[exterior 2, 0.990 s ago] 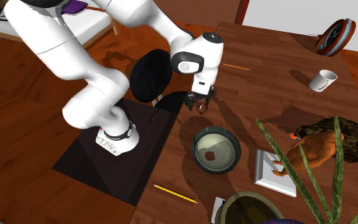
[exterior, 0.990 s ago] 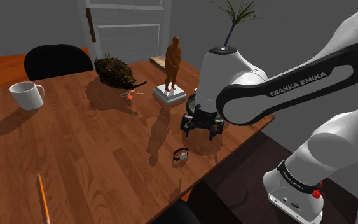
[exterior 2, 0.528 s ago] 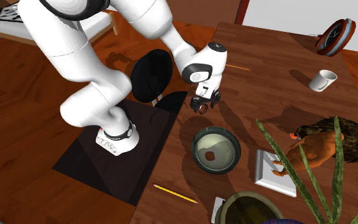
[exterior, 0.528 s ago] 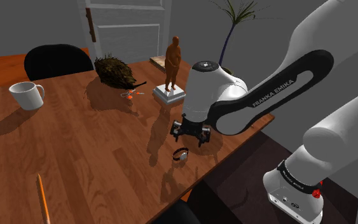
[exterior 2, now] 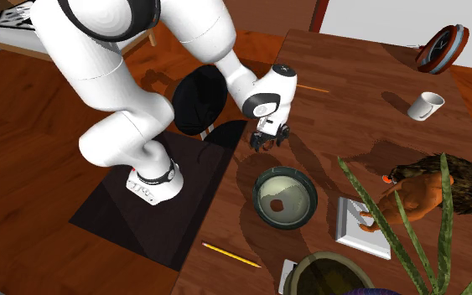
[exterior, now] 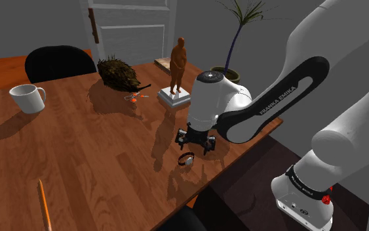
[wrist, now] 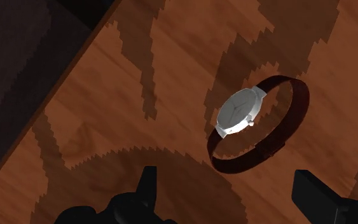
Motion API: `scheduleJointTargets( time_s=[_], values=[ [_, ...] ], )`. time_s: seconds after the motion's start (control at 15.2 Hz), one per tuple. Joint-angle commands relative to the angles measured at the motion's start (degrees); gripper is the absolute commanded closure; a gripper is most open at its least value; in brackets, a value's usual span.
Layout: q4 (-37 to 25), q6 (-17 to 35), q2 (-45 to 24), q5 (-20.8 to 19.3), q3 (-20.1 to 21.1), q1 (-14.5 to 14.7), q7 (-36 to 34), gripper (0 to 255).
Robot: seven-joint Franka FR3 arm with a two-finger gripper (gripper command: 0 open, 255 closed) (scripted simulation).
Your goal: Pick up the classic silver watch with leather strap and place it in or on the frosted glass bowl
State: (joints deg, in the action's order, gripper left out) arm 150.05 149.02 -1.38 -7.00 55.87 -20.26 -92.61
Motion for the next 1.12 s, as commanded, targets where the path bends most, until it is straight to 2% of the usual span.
scheduleJointTargets(
  time_s=[0.0,0.13,0.2,0.79,0.86,1.06],
  values=[
    [-0.01,0.04,-0.08,-0.15,-0.02,0.0,-0.1,0],
    [-0.01,0.04,-0.08,-0.15,-0.02,0.0,-0.1,0],
    [-0.01,0.04,-0.08,-0.15,-0.02,0.0,-0.1,255],
    [0.02,0.02,0.0,-0.02,0.0,0.0,-0.02,255],
    [0.02,0.02,0.0,-0.02,0.0,0.0,-0.02,0],
    [0.64,-1.08,4.38,10.45,3.18,2.48,-17.63,0]
  ],
)
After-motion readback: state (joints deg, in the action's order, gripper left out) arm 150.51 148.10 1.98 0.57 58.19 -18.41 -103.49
